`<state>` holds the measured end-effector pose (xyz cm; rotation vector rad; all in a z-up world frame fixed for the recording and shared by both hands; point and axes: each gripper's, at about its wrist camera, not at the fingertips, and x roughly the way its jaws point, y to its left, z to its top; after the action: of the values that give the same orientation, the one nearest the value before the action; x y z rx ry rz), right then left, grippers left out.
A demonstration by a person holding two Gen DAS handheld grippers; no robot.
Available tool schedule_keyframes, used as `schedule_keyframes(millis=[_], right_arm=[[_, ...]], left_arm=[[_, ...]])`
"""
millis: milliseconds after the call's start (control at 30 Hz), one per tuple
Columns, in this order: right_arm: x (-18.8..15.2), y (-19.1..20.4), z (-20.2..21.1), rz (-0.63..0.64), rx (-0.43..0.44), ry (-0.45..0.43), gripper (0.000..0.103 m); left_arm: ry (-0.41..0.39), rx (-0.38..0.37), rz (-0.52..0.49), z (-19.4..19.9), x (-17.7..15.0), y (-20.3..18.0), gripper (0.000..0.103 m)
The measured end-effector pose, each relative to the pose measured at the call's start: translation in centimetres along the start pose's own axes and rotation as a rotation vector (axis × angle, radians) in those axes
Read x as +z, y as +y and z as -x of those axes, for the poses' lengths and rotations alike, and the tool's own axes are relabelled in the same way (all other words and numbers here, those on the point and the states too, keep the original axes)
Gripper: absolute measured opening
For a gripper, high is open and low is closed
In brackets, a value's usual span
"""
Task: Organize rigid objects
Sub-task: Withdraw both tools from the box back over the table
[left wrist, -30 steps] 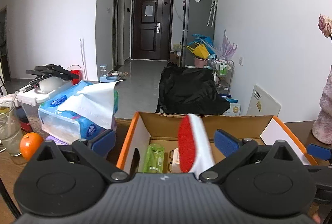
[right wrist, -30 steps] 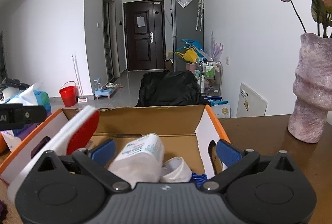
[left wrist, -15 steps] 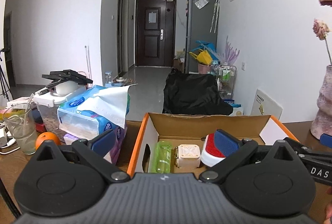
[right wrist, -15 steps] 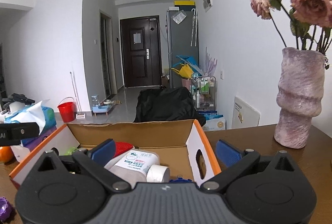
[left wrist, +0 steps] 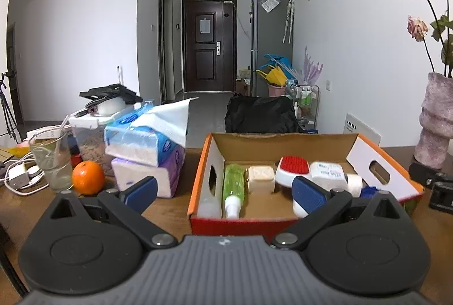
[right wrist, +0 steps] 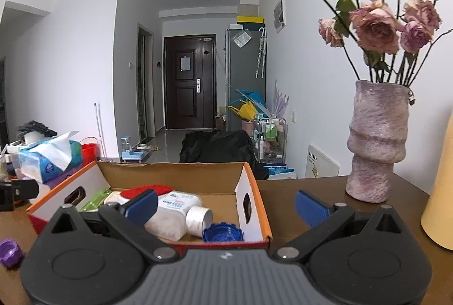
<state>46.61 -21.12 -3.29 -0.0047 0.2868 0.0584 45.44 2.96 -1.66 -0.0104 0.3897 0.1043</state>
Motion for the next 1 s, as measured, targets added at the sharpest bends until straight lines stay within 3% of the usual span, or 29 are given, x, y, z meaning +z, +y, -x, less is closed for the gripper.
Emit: schedule_keyframes(millis=[1000], right_arm=[[-5.4,-1.4,12.5,0.016,-0.006,0.029,0.103]], left_arm=[[0.031,0.024,-0.002,11.8,-7.0,1.3,0.103]])
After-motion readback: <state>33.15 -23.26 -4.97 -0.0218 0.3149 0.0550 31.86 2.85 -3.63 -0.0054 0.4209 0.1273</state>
